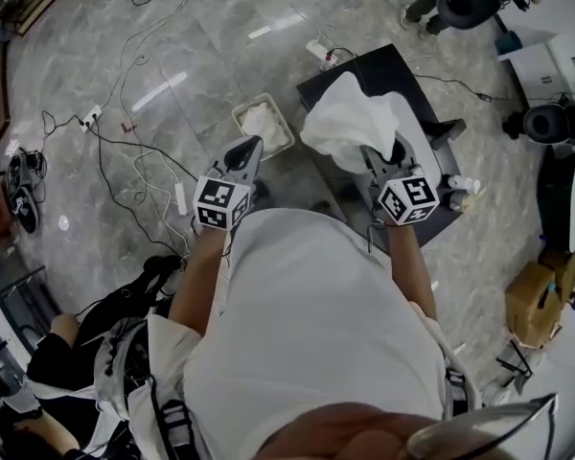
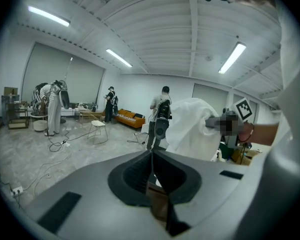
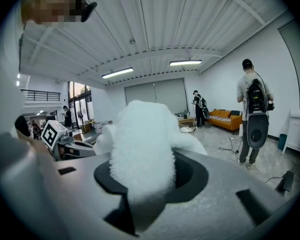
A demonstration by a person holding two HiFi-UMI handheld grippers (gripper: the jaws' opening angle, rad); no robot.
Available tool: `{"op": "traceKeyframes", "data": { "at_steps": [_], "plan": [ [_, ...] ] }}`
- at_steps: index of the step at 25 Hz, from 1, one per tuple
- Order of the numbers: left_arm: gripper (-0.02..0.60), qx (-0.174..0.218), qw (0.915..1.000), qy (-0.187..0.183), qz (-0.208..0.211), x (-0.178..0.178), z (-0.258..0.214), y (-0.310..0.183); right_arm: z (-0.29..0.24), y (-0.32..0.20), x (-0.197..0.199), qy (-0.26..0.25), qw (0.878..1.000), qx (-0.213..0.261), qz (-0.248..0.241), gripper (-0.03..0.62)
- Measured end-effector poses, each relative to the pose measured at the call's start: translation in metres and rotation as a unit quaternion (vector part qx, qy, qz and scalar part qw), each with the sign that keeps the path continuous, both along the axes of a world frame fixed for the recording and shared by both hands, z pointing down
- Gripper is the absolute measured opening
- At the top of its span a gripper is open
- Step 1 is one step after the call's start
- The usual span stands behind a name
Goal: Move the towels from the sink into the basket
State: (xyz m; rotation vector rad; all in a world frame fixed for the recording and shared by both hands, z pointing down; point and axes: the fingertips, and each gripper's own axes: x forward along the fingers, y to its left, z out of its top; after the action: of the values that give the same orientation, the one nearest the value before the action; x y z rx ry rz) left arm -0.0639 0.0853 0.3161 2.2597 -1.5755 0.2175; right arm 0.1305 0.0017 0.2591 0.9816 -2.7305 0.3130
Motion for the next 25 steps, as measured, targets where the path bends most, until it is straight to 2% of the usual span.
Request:
{"op": "traceKeyframes", "data": {
  "at_steps": [6, 12, 17, 25],
  "plan": [
    [0.011, -0.037, 0.9990, 0.016, -0.022, -0.039, 0.040, 0.010, 0.041, -0.003, -0.055, 0.021, 0.999, -0.035, -0.036, 0.156],
    [0.011, -0.072, 0.9966, 0.025, -0.031, -0.076, 0.091, 0.004, 0.119, -0.015, -0.110, 0.045, 0.993, -0.085, -0.064, 0.156],
    [0.011, -0.099, 0.9941, 0.027, -0.034, -0.094, 0.142, -0.004, 0.203, -0.020, -0.148, 0.080, 0.985, -0.125, -0.089, 0.158],
    [0.011, -0.141, 0.9897, 0.024, -0.009, -0.102, 0.257, -0.023, 0.381, -0.052, -0.204, 0.125, 0.968, -0.203, -0.078, 0.158]
  ]
}}
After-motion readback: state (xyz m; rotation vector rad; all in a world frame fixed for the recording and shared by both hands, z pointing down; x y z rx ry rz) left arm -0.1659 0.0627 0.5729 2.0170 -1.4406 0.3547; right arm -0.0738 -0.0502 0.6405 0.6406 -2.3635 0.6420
